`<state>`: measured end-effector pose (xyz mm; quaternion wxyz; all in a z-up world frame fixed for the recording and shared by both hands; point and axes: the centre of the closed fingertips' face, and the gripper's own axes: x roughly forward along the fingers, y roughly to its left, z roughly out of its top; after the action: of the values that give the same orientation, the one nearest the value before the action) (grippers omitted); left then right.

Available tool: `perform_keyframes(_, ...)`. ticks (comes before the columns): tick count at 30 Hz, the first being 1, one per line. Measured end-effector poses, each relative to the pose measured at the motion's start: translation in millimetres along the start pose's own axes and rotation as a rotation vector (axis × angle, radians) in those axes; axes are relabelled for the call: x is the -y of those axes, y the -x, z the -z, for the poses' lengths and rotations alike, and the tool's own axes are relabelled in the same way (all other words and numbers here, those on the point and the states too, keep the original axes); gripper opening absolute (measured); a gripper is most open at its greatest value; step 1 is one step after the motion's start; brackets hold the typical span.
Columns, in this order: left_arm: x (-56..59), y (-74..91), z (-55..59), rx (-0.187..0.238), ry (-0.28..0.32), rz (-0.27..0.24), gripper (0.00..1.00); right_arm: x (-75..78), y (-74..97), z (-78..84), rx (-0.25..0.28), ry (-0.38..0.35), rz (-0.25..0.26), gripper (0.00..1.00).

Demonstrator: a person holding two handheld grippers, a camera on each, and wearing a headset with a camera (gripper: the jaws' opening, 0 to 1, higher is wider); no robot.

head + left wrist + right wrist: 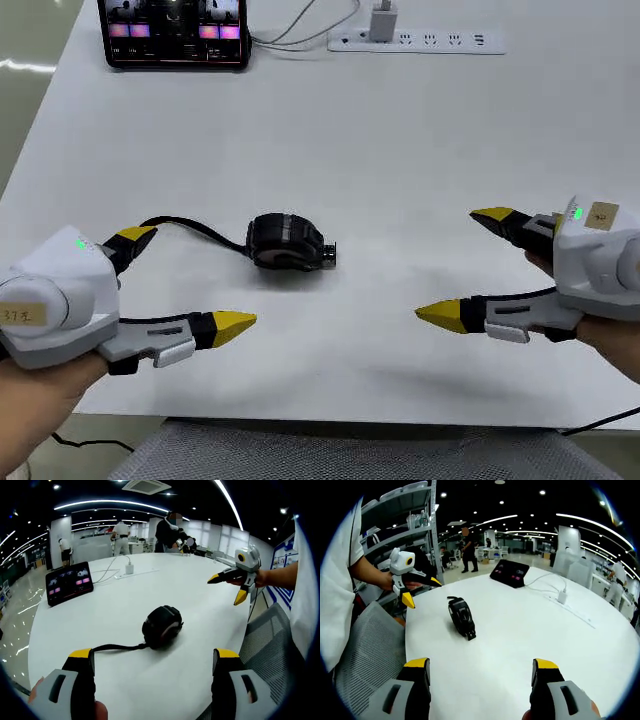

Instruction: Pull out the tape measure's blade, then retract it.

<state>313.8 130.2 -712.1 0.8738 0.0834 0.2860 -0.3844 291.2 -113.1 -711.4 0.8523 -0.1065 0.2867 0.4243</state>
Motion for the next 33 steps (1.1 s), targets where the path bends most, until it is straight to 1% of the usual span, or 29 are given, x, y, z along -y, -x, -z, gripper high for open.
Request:
perform_keyframes(2, -0.9, 3.0, 2.4, -0.003, -0.005, 0.001, 0.96, 1.6, 5.2, 0.8, 0.010, -0.018, 0.010, 0.84)
perform_keyframes(9, -4.0, 11.7, 9.0, -0.018, -0.011, -0.003, 0.98, 2.5, 19.1, 6.1, 0.022, -0.041, 0.033, 0.89)
perform_keyframes(22, -4.0, 23.8, 19.7, -0.033, -0.026, -0.010, 0.99, 2.2, 40.3, 19.3, 0.011, -0.061, 0.069, 0.96)
perform_keyframes(27, -3.8, 28.9, 24.2, -0.040, -0.030, -0.016, 0.99, 0.5, 46.5, 24.6, 0.005, -0.074, 0.079, 0.97)
perform_keyframes(31, -4.7, 31.5, 27.3, -0.047, -0.021, -0.020, 0.99, -0.2, 50.4, 29.0, 0.000, -0.082, 0.085, 0.97)
perform_keyframes(33, -5.5, 32.6, 28.4, -0.050, -0.029, -0.024, 0.99, -0.3, 51.7, 31.2, -0.002, -0.088, 0.089, 0.97)
